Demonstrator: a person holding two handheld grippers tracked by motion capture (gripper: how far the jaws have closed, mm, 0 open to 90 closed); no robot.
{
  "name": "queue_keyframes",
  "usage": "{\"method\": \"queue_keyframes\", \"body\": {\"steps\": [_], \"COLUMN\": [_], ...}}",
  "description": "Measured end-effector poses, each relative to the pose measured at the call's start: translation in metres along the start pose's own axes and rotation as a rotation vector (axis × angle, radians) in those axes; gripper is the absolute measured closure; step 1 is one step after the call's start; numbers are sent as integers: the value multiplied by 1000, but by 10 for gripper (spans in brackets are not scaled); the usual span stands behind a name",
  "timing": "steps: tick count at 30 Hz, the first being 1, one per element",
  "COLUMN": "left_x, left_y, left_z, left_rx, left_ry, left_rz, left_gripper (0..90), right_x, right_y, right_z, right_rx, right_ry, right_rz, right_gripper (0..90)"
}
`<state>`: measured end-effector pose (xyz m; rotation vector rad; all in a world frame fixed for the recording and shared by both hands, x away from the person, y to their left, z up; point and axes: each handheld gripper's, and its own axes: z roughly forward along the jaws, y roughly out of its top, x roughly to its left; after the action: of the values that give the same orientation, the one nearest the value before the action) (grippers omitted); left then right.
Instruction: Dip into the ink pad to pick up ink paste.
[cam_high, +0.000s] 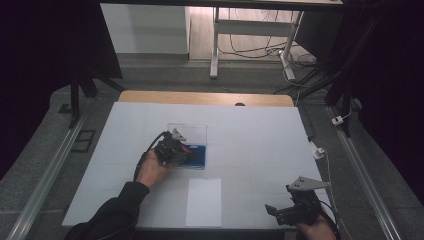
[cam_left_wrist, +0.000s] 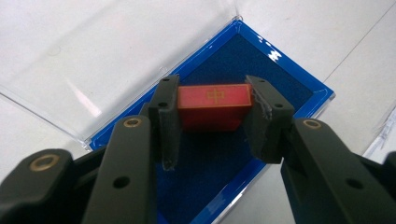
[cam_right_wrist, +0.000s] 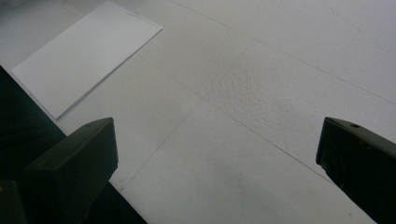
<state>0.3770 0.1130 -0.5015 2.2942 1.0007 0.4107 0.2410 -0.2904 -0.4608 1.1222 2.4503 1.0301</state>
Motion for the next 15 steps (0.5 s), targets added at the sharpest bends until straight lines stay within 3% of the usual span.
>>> {"method": "queue_keyframes", "body": {"steps": [3,9,13,15], "left_x": [-4,10,0,0], "left_y": [0,-4,-1,-1], "left_z": [0,1,0,0], "left_rx": [2,-18,-2,-3], "left_ry": [22,-61,-3,-3], "left_rz": [14,-56,-12,-16], "left_gripper": [586,587,587,587], "right_x": [0,0,-1,-1], "right_y": [0,0,0,0], "right_z": [0,0,0,0], "right_rx": [-1,-2,-5,-4], "right_ry": [-1,-3,-1,-1], "right_rz": [1,7,11,9], "right_gripper": [0,0,0,0]}}
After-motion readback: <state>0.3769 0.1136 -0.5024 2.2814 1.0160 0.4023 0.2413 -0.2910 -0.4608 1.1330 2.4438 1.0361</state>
